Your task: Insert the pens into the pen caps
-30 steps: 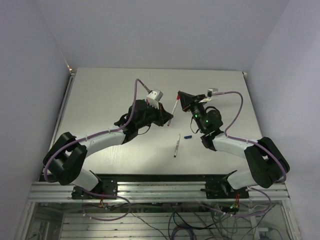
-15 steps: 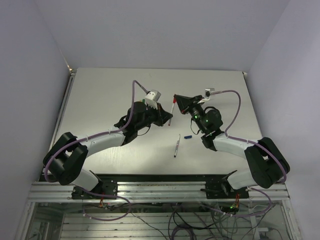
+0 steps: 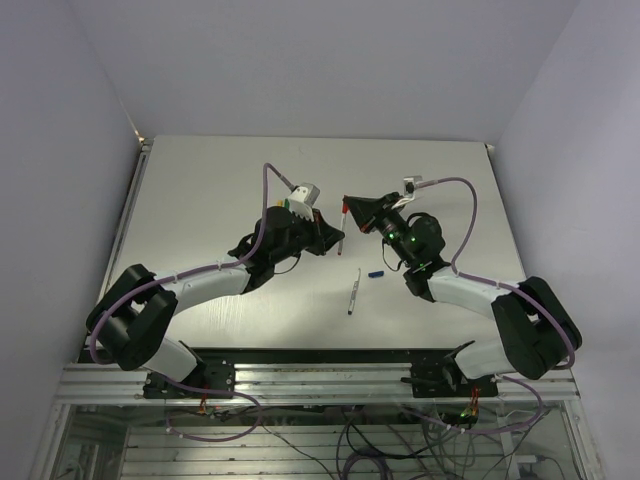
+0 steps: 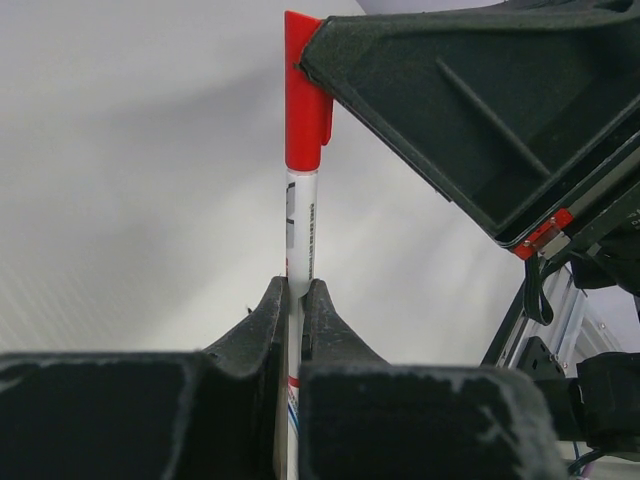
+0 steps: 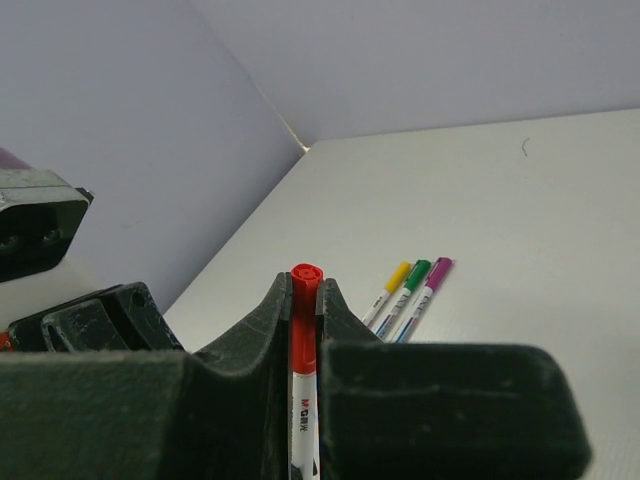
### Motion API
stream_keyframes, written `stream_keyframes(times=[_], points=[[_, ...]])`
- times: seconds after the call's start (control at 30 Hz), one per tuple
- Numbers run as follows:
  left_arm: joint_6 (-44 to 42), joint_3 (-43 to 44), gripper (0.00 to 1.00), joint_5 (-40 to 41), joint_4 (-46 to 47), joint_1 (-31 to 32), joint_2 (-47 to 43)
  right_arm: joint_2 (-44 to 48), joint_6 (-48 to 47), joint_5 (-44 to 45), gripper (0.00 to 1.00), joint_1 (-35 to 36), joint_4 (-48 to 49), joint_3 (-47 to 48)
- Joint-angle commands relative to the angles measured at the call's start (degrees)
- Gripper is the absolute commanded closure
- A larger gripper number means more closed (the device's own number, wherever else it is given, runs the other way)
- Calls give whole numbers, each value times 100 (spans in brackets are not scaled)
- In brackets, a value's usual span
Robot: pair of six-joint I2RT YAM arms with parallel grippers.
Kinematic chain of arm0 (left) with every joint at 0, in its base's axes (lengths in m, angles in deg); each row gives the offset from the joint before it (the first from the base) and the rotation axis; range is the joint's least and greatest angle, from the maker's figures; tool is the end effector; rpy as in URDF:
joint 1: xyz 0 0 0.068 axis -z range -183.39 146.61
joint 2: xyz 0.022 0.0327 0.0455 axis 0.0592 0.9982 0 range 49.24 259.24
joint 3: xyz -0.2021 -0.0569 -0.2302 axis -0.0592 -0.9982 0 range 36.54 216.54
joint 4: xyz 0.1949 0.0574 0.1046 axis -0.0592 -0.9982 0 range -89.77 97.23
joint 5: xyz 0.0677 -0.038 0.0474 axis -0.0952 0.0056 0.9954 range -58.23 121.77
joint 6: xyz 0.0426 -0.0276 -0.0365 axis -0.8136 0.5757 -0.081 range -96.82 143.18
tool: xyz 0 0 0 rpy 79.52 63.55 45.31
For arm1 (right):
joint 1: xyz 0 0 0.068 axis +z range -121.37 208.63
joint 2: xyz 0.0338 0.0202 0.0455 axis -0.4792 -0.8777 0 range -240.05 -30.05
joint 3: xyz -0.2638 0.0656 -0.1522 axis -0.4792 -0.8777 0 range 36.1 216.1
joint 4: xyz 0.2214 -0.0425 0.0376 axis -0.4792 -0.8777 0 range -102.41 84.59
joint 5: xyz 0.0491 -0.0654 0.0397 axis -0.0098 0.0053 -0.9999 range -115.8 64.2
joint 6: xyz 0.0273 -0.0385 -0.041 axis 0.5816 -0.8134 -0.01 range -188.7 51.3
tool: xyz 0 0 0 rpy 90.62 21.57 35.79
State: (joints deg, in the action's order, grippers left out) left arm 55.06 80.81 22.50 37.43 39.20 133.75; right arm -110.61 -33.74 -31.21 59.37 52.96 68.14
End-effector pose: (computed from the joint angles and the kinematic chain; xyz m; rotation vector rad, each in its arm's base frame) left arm 0.2222 -0.2145 0.3054 0.3011 1.8496 -1.0694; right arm 0.2327 0.1436 0.3168 -0.0283 1.4773 1.0097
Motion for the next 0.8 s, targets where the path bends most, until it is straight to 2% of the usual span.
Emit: stream_keyframes(times=[0.0, 0.27, 0.77], points=[[116, 134, 93, 305, 1027, -146, -238, 60, -165, -515, 100, 130, -856, -141], [383, 159, 93, 69, 1384, -370, -267, 0, -562, -536, 100, 362, -1597, -33], [221, 186, 93, 261, 1193, -540, -500, -295, -589, -865, 100, 462, -1868, 77]])
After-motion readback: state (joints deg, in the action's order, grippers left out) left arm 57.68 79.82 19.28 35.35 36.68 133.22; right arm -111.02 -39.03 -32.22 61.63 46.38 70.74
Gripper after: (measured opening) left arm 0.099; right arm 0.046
